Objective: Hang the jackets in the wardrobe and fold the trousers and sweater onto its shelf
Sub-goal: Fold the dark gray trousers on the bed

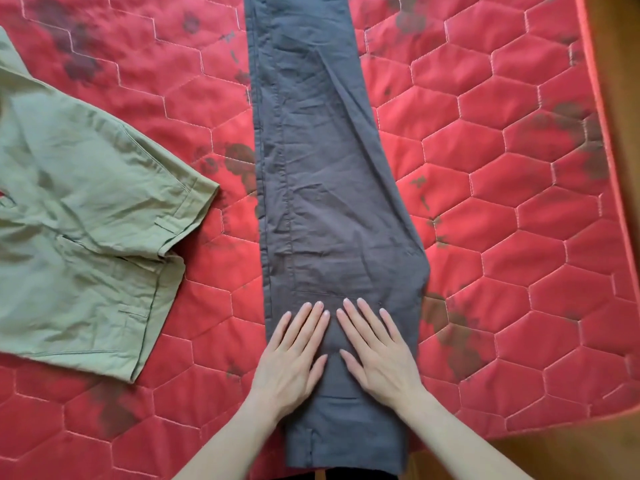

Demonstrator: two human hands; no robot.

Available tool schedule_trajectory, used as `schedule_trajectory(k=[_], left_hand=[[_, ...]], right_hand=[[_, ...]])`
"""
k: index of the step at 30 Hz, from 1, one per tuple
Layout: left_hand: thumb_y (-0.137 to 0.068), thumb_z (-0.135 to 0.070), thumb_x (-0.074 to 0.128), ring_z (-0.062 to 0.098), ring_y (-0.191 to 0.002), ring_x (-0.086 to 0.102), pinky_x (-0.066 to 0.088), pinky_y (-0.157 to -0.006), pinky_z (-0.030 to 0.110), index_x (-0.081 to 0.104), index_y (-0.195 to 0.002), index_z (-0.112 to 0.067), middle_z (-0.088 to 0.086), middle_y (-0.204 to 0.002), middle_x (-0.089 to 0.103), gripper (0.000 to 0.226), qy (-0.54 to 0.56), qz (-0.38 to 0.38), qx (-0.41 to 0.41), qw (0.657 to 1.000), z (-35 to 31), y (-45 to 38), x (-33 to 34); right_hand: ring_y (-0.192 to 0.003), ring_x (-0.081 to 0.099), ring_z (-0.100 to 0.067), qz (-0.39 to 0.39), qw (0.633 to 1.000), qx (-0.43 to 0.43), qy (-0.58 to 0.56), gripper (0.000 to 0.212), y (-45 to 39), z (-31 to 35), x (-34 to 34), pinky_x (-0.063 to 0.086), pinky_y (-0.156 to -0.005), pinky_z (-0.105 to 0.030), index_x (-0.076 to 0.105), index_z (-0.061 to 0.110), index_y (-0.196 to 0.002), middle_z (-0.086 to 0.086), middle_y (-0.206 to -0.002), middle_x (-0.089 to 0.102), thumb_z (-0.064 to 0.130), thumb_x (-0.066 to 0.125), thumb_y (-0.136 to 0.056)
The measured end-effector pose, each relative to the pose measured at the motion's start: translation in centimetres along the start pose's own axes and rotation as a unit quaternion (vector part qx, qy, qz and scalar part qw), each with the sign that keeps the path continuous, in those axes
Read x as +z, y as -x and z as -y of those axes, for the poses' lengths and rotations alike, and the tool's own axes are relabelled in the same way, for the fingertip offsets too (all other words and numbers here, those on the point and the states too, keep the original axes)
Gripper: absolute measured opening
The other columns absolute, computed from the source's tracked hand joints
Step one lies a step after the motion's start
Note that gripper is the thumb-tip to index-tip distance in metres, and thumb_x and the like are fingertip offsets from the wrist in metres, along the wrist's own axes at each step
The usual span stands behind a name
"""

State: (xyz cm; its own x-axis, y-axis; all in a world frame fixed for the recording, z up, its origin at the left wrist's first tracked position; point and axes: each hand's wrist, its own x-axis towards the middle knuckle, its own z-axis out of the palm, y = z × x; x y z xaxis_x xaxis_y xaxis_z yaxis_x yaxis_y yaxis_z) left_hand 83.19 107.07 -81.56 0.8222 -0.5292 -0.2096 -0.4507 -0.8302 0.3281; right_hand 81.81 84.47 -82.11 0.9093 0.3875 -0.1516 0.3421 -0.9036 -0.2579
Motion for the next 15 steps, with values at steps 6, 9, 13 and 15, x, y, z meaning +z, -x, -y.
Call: schedule_trajectory(k=[6, 9, 13, 15], left_hand=[[-0.098, -0.04, 0.056, 0.033, -0.161, 0.013, 0.014, -0.129, 0.049, 0.022, -0.166, -0.014, 0.01, -0.174, 0.014, 0.08, -0.01, 0.014, 0.075, 0.997, 2.0, 1.7, 0.3], [-0.1, -0.047, 0.053, 0.042, -0.159, 0.015, 0.013, -0.128, 0.057, 0.022, -0.166, -0.029, 0.009, -0.174, 0.015, 0.076, -0.059, 0.044, 0.186, 0.98, 4.2, 3.1, -0.3], [-0.093, -0.072, 0.048, 0.048, -0.158, 0.005, 0.002, -0.125, 0.066, 0.016, -0.166, -0.038, 0.009, -0.175, 0.008, 0.087, -0.088, 0.106, 0.312, 0.94, 7.5, 3.9, -1.2], [-0.083, -0.078, 0.054, 0.044, -0.16, 0.002, -0.001, -0.126, 0.063, 0.014, -0.167, -0.036, 0.01, -0.175, 0.006, 0.102, -0.092, 0.123, 0.325, 0.933, 8.1, 3.7, -1.5]], right_hand=[[-0.16, 0.02, -0.026, 0.001, 0.999, -0.037, -0.028, 0.066, 1.1, -1.6, 0.4, 0.019, -0.129, -0.047, 0.028, 0.02, -0.165, -0.003, -0.174, 0.019, 0.041, 0.045, -0.105], [-0.161, 0.017, -0.028, 0.05, 0.989, -0.138, -0.011, 0.073, 2.1, -4.0, -0.4, 0.016, -0.129, -0.048, 0.026, 0.025, -0.166, -0.002, -0.174, 0.017, 0.053, 0.047, -0.103], [-0.162, 0.009, -0.025, 0.154, 0.948, -0.278, 0.009, 0.086, 2.8, -8.4, -2.3, 0.006, -0.13, -0.048, 0.018, 0.03, -0.167, 0.001, -0.176, 0.01, 0.072, 0.046, -0.097], [-0.162, 0.006, -0.026, 0.187, 0.927, -0.324, 0.019, 0.09, 2.7, -10.1, -3.0, 0.003, -0.129, -0.048, 0.015, 0.033, -0.167, 0.001, -0.176, 0.007, 0.074, 0.049, -0.094]])
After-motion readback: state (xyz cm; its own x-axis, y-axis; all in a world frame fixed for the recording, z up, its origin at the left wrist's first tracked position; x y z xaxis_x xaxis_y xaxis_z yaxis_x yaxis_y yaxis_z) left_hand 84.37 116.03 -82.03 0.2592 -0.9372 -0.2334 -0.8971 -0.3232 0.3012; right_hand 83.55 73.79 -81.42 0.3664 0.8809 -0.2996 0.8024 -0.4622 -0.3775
